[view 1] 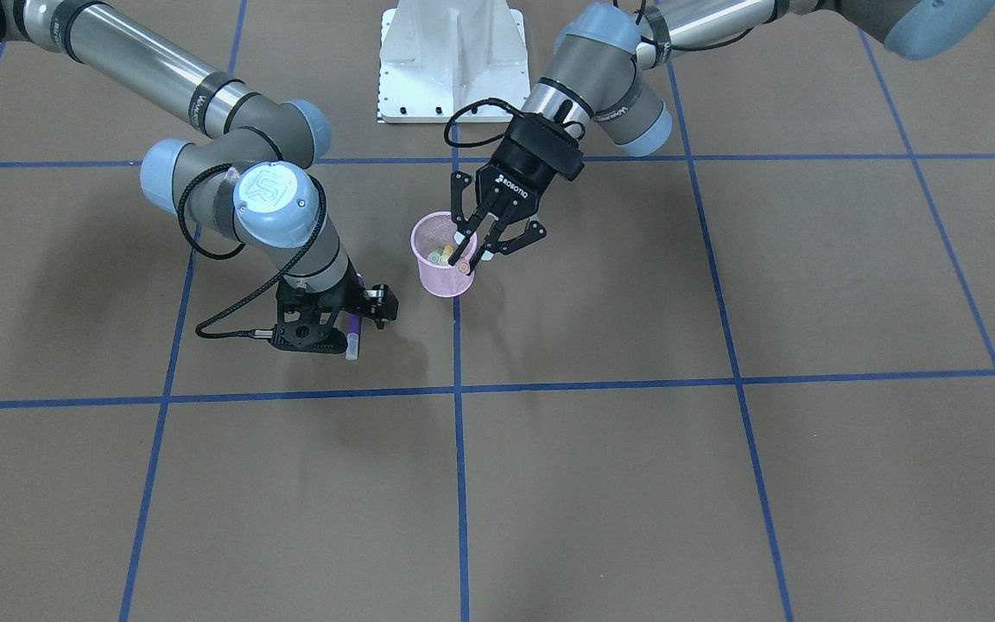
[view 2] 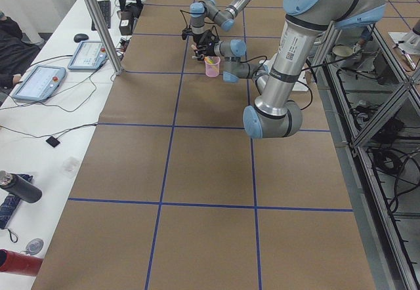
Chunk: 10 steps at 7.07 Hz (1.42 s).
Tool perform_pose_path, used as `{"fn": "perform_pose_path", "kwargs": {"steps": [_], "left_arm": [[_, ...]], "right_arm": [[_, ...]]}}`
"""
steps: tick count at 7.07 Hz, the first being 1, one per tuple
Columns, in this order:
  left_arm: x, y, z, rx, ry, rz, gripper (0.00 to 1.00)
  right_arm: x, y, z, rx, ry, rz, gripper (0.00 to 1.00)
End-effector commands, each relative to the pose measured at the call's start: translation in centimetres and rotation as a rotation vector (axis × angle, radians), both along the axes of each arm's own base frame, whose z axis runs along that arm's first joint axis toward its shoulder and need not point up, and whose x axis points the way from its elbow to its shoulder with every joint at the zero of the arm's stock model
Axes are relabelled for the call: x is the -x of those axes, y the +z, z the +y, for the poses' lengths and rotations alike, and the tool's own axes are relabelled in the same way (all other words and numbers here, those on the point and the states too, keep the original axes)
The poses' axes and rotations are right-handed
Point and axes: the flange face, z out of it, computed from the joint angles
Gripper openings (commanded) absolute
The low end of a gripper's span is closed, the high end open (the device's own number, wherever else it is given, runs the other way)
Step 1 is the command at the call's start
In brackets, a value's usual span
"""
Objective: Collect pens into pen holder
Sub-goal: 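Lower orange marker into cup with left gripper while right grips purple marker, then open the left gripper to release the orange marker into the pink cup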
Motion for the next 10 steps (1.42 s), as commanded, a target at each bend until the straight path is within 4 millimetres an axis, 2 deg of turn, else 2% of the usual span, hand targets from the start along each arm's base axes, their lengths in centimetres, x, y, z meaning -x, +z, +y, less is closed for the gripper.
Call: {"fn": "perform_pose_path", "kwargs": {"steps": [1,5,6,7,8,10], "left_arm": [[-1.0,0.8,0.5,0.004,0.012,-0.004,0.00],[-1.9,1.3,1.9,0.018,0.038,0.010,0.00],[-2.1,1.0,2.2,0.038,0.047,0.033,0.18],[-2.1,1.3,2.2,0.038,0.048,0.028,0.65],[-2.1,1.3,2.2,0.038,0.047,0.028,0.85],[-2.1,1.3,2.1,0.039,0.048,0.026,0.96]], "right_arm": [[0.0,0.1,0.0,0.000,0.000,0.000,0.99],[0.0,0.0,0.0,-0.001,0.000,-0.001,0.99],[0.0,0.1,0.0,0.001,0.000,0.001,0.99],[0.2,0.1,0.2,-0.001,-0.004,0.000,0.99],[0.7,0.2,0.6,-0.001,-0.012,0.004,0.99],[0.9,0.4,0.5,-0.001,-0.013,0.010,0.98]]}}
